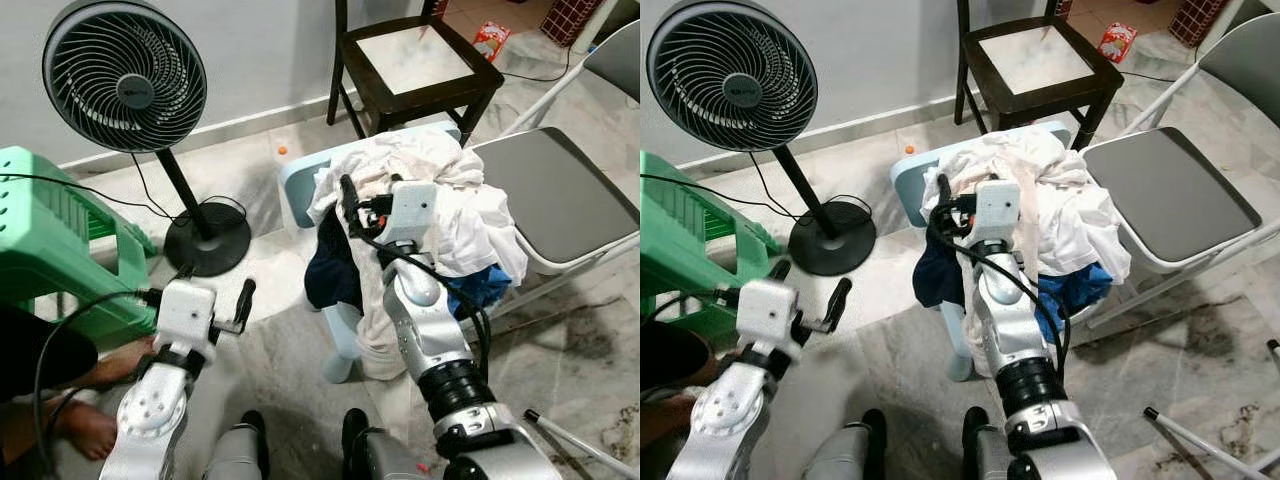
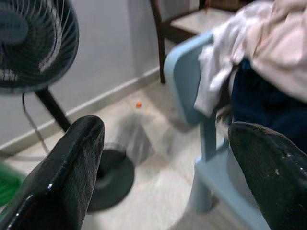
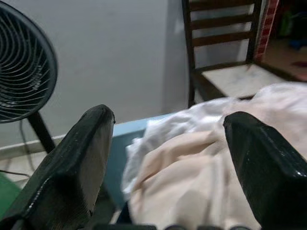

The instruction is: Hang hanger

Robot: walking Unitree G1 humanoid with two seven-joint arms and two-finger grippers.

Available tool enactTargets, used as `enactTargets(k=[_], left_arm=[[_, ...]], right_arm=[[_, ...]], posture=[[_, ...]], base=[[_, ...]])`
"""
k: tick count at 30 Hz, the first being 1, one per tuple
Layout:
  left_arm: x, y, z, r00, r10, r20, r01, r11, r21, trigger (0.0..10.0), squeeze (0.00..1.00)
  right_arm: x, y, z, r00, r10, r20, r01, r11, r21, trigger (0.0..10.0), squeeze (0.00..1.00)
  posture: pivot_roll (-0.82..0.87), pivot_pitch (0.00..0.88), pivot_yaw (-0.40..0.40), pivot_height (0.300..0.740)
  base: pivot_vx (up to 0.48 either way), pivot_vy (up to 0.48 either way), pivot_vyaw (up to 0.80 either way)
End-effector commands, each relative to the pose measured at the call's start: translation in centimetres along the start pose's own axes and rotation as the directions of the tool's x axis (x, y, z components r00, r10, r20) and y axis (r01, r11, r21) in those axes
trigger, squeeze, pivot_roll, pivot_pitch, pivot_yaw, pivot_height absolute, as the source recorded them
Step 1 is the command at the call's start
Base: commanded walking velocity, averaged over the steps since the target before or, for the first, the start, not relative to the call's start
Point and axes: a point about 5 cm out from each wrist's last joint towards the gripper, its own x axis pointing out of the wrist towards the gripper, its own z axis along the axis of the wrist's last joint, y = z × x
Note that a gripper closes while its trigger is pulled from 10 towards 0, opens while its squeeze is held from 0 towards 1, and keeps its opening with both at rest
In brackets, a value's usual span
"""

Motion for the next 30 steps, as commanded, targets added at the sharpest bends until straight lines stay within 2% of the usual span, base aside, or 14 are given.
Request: enactTargets(k=[1,3,4,8,11,16,22,23,24,25,30], left_arm=[[-0.2,-0.1,-0.2,1.000,-0.003,-0.020,0.003,1.000,0.005,10.0,0.00],[0.1,-0.1,-0.3,1.000,-0.008,-0.021,0.008,1.000,0.003,10.0,0.00],[0.1,-0.1,-0.3,1.000,-0.008,-0.021,0.008,1.000,0.003,10.0,0.00],[0.6,-0.3,-0.3,0.999,-0.032,-0.015,0.032,0.999,0.000,10.0,0.00],[0.8,-0.4,-0.2,0.999,-0.044,-0.005,0.044,0.999,-0.001,10.0,0.00],[1.0,-0.6,-0.1,0.999,-0.054,0.003,0.054,0.999,-0.003,10.0,0.00],[0.8,-0.6,-0.2,0.999,-0.054,-0.001,0.054,0.999,-0.003,10.0,0.00],[0.8,-0.5,-0.2,0.999,-0.052,-0.002,0.052,0.999,-0.003,10.0,0.00],[0.7,-0.5,-0.2,0.999,-0.052,-0.002,0.052,0.999,-0.002,10.0,0.00],[0.7,-0.5,-0.2,0.999,-0.051,-0.003,0.051,0.999,-0.002,10.0,0.00],[0.6,-0.2,-0.3,0.999,-0.044,-0.009,0.044,0.999,-0.001,10.0,0.00]], right_arm=[[-0.1,-1.4,-0.3,0.998,-0.059,-0.005,0.059,0.998,-0.015,10.0,0.00],[-0.2,-3.1,-0.5,0.994,-0.107,-0.015,0.106,0.993,-0.047,10.0,0.00],[-0.2,-3.1,-0.5,0.994,-0.107,-0.015,0.106,0.993,-0.047,10.0,0.00],[-0.3,-5.2,-0.7,0.982,-0.185,-0.030,0.180,0.977,-0.115,10.0,0.00],[-0.3,-5.8,-0.8,0.977,-0.210,-0.034,0.204,0.969,-0.139,10.0,0.00],[-0.2,-5.5,-1.2,0.978,-0.201,-0.057,0.193,0.974,-0.119,10.0,0.00],[-0.3,-3.8,-2.7,0.982,-0.128,-0.138,0.119,0.990,-0.069,9.9,0.00],[-0.4,-3.7,-3.0,0.980,-0.126,-0.151,0.116,0.991,-0.073,6.9,0.00],[-0.5,-3.6,-3.1,0.979,-0.128,-0.157,0.117,0.990,-0.076,6.9,0.00],[-0.5,-3.7,-3.2,0.978,-0.135,-0.160,0.123,0.989,-0.082,0.0,0.00],[-0.7,-4.5,-4.0,0.952,-0.226,-0.207,0.197,0.969,-0.149,0.0,0.00]], posture=[[0.31,0.355,-0.037,0.740],[0.30,0.351,-0.034,0.740],[0.30,0.351,-0.034,0.740],[0.28,0.342,-0.026,0.740],[0.28,0.338,-0.024,0.740],[0.29,0.336,-0.022,0.740],[0.30,0.340,-0.024,0.740],[0.30,0.342,-0.023,0.740],[0.30,0.342,-0.023,0.740],[0.31,0.342,-0.023,0.740],[0.31,0.344,-0.021,0.740]], base=[[0.000,0.000,0.00],[0.000,0.000,0.00],[0.000,0.000,0.00],[0.000,0.000,0.00],[0.000,0.000,0.00],[0.000,0.000,0.00],[0.000,0.000,0.00],[0.000,0.000,0.00],[0.000,0.000,0.00],[0.000,0.000,0.00],[0.000,0.000,0.00]])
